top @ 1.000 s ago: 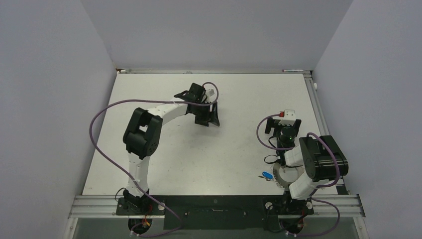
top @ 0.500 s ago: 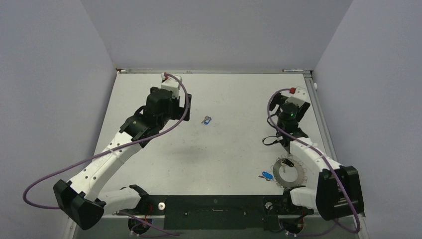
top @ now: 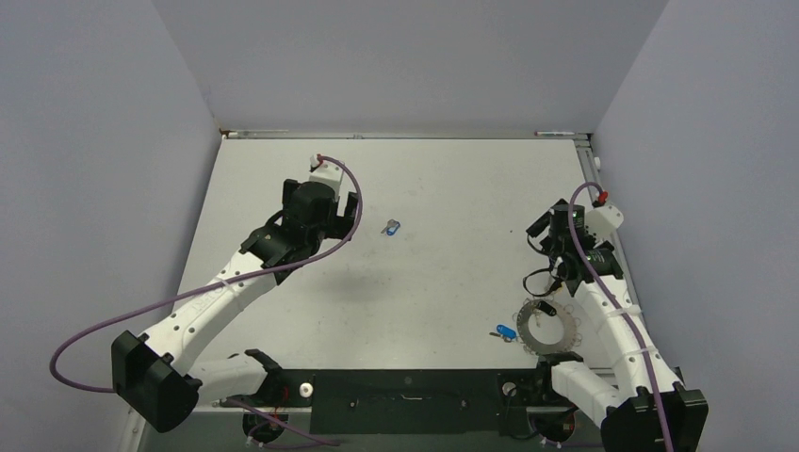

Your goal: Put the keys on the keyring

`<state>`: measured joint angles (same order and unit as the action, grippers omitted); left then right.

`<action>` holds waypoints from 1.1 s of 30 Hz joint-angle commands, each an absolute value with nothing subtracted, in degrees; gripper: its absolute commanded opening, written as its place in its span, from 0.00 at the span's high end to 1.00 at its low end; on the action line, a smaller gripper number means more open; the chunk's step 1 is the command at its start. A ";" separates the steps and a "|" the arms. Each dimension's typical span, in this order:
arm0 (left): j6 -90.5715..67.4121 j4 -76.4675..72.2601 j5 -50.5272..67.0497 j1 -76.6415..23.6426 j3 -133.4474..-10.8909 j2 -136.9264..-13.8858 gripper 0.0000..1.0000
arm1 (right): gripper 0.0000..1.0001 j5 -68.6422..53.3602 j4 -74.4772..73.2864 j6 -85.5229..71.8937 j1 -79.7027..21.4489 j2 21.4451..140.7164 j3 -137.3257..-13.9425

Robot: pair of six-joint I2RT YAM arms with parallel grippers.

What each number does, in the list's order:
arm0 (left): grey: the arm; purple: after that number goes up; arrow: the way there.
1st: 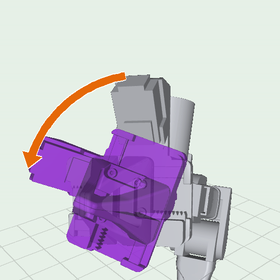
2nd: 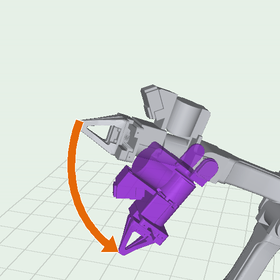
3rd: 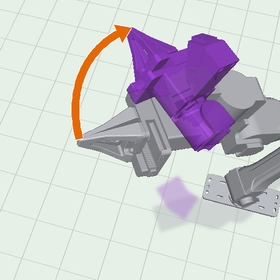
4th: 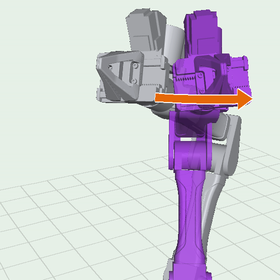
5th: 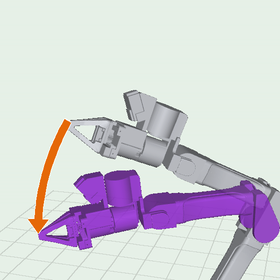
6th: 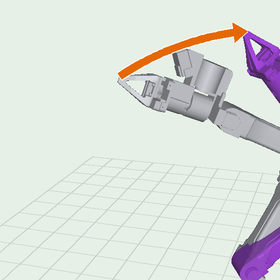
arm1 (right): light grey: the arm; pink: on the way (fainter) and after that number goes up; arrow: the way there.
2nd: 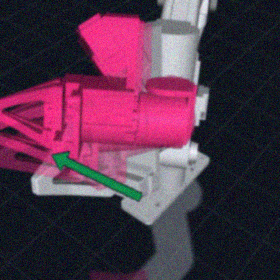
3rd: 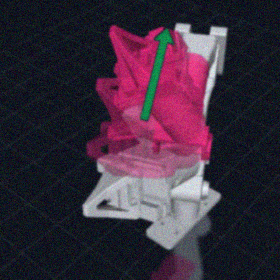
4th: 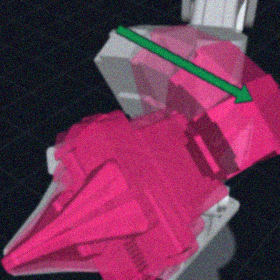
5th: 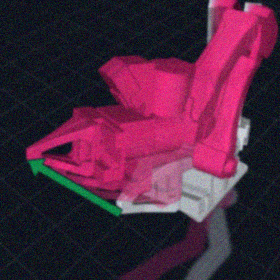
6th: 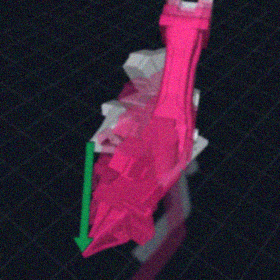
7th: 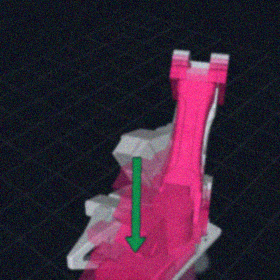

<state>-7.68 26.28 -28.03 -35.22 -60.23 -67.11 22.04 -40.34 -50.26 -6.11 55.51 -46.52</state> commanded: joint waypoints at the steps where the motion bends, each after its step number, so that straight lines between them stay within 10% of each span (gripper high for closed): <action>1: -7.68 24.35 -27.06 -35.45 -61.64 -64.03 0.04 | 0.00 22.22 -55.27 -60.95 -7.07 50.47 -45.65; 19: -9.26 26.03 -21.52 -35.94 -62.48 -62.78 0.04 | 0.44 15.68 -46.30 -64.94 -8.54 49.77 -28.76; 33: -9.12 26.09 -20.80 -36.38 -62.26 -61.59 0.04 | 0.53 17.39 -40.82 -63.96 -9.53 54.77 -30.03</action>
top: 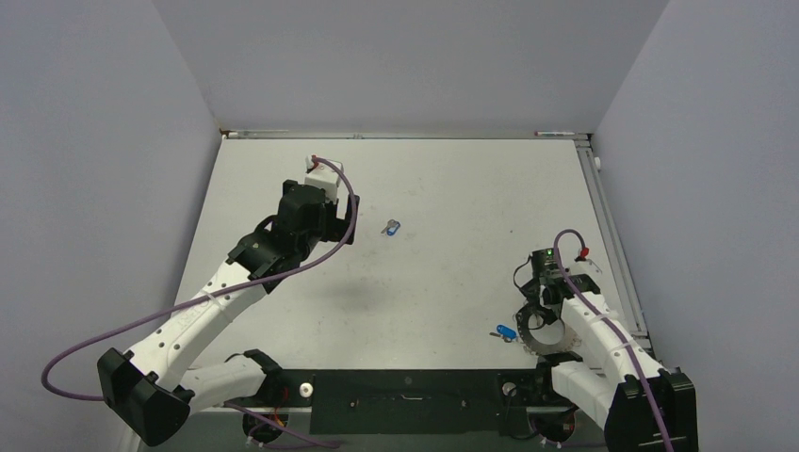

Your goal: Put the keys on the keyring

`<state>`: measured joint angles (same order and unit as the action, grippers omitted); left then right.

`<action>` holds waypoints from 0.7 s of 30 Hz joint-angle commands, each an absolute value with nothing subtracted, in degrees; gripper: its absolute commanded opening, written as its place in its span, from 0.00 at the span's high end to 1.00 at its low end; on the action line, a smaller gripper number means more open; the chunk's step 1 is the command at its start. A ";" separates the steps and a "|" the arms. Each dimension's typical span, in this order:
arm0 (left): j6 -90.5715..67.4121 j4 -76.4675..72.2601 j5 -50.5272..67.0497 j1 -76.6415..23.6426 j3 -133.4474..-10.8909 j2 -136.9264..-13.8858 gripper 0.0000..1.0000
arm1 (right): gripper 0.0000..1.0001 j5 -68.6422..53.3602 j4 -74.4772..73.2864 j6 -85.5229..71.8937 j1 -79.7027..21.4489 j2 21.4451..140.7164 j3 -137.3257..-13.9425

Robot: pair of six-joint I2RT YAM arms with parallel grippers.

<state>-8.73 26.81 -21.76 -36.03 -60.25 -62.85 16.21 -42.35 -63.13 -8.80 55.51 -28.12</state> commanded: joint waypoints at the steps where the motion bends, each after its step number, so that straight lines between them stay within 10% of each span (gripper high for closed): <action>1: -9.14 26.06 -20.67 -36.39 -62.28 -61.54 0.04 | 0.52 17.10 -41.19 -64.67 -9.64 54.29 -30.24; 21: -8.70 25.79 -20.46 -37.78 -61.83 -60.13 0.04 | 0.64 18.41 -38.49 -78.21 -9.93 55.43 -28.01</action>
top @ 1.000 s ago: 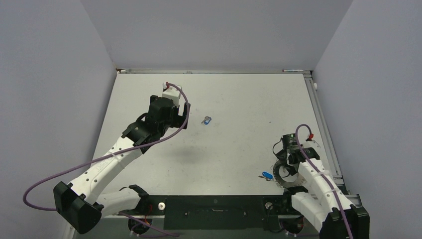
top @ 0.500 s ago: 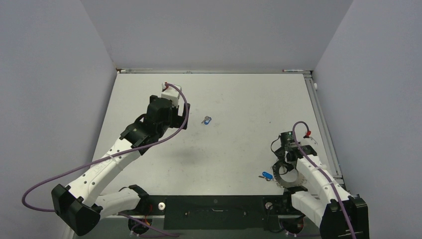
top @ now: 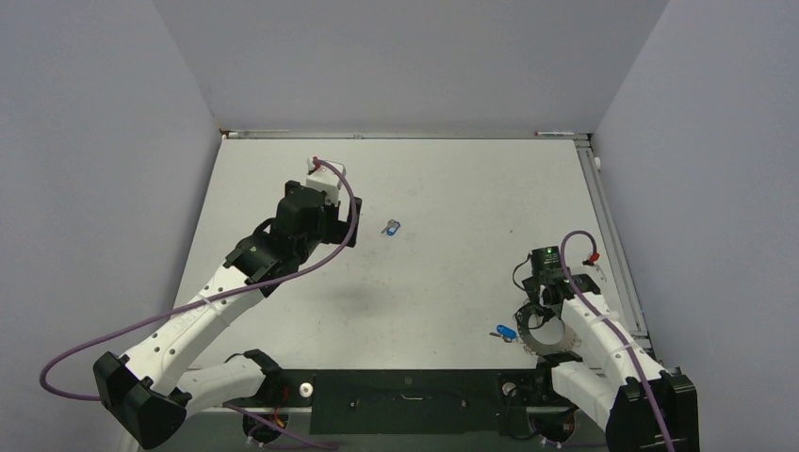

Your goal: Put the keys on the keyring

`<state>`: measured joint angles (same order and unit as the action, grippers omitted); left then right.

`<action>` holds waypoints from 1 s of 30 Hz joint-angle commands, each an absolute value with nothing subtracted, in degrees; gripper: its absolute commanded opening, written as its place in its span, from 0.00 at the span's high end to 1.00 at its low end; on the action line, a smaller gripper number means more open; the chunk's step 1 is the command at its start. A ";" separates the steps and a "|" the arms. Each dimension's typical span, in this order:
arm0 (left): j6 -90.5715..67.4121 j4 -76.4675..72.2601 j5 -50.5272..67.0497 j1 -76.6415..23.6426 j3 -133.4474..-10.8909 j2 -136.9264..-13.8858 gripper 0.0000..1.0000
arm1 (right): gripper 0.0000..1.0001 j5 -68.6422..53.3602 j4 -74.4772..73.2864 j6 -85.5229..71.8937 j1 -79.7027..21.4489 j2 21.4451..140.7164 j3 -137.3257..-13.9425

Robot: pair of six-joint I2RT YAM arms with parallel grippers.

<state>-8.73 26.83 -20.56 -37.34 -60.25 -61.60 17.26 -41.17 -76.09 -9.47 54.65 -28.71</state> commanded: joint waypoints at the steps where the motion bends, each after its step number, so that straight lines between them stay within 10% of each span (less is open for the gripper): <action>1: -8.70 25.79 -20.44 -37.79 -61.87 -60.12 0.04 | 0.65 18.42 -38.23 -78.34 -9.98 55.65 -27.75; 18: -8.44 25.81 -20.64 -38.41 -61.72 -59.85 0.04 | 0.95 19.91 -33.71 -77.30 -10.20 58.15 -25.25; 30: -8.18 25.73 -20.99 -38.50 -61.62 -59.93 0.04 | 0.95 21.07 -33.63 -79.72 -21.67 57.86 -30.01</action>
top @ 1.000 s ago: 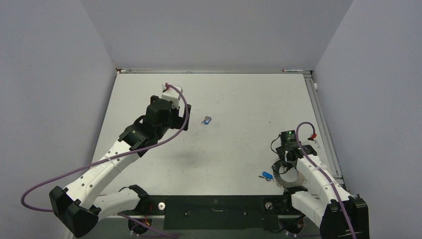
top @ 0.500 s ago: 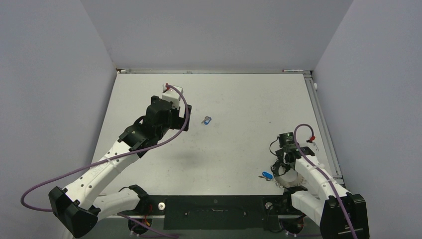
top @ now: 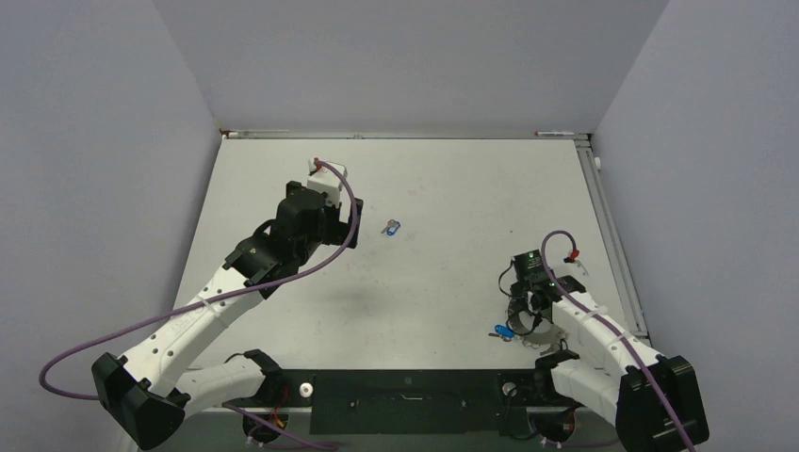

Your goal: Put the keys on the keyring

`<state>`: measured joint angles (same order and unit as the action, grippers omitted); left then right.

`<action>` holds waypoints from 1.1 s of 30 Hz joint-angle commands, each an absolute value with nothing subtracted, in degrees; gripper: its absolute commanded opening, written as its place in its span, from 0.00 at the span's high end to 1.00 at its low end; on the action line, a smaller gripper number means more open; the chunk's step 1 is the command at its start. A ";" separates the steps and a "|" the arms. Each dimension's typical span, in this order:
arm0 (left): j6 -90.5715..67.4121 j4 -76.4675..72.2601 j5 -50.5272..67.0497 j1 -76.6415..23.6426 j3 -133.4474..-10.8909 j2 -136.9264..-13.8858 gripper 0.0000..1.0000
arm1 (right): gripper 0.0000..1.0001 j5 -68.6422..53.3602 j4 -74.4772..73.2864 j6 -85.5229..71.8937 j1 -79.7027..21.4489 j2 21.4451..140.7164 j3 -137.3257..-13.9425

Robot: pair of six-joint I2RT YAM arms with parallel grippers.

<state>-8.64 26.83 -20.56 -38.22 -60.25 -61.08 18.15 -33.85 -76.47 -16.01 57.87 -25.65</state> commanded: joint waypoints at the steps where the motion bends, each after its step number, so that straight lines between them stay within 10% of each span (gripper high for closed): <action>1: -8.17 25.75 -21.08 -38.50 -61.67 -59.94 0.04 | 0.95 22.05 -34.29 -80.95 -23.93 58.30 -30.90; 16: -7.56 25.45 -23.27 -38.50 -61.04 -59.75 0.04 | 0.94 28.75 -28.20 -84.84 -60.24 84.38 -48.64; 24: -7.30 25.47 -24.65 -38.58 -60.91 -60.20 0.04 | 0.28 27.34 -29.65 -71.07 -63.23 90.47 -59.06; 33: -7.26 25.03 -24.62 -38.57 -60.77 -60.60 0.04 | 0.28 34.13 -35.11 -67.09 -61.83 73.75 -49.75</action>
<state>-7.86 26.79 -23.83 -38.30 -60.25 -60.97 28.71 -31.88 -70.26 -63.00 83.02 -54.33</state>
